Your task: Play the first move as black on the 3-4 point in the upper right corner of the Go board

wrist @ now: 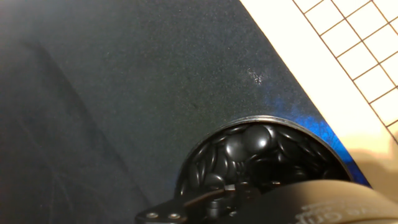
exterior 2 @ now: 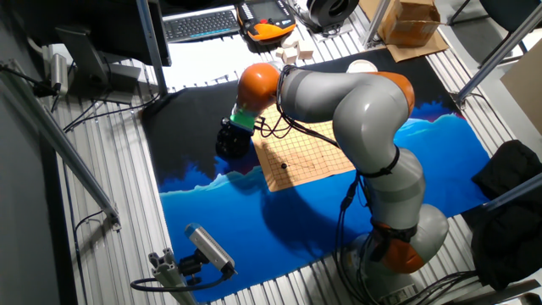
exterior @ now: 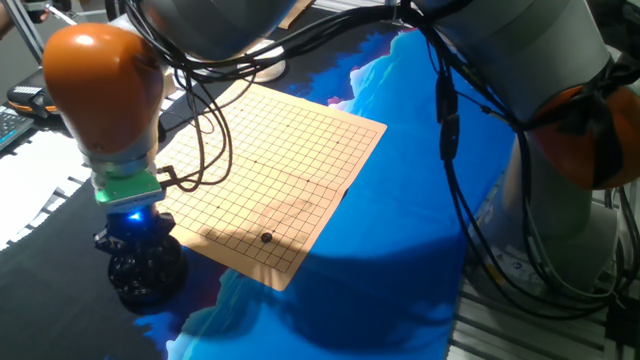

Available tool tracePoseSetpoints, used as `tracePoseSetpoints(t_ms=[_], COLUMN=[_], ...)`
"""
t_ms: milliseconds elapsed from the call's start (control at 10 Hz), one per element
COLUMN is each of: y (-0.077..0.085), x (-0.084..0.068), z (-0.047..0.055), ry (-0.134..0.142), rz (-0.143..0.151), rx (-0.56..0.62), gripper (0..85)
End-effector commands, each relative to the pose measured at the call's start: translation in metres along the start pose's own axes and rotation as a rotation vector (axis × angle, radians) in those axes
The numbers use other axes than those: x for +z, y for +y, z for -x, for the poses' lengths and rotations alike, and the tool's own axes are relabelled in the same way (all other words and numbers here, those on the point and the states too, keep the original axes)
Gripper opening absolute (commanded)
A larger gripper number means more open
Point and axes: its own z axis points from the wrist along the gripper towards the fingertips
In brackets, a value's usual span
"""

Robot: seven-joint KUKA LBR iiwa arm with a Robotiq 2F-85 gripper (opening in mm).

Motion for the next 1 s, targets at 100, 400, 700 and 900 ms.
tracePoseSetpoints(t_ms=[100,400,700,900], y=[-0.001,-0.001,0.001,0.000], x=[-0.012,-0.015,-0.006,-0.005], z=[0.001,0.000,-0.004,-0.005], ry=[0.026,0.029,-0.017,-0.014], rz=[0.014,0.016,-0.025,-0.025], rx=[-0.004,0.013,0.056,0.058], gripper=[0.0,0.0,34.0,34.0])
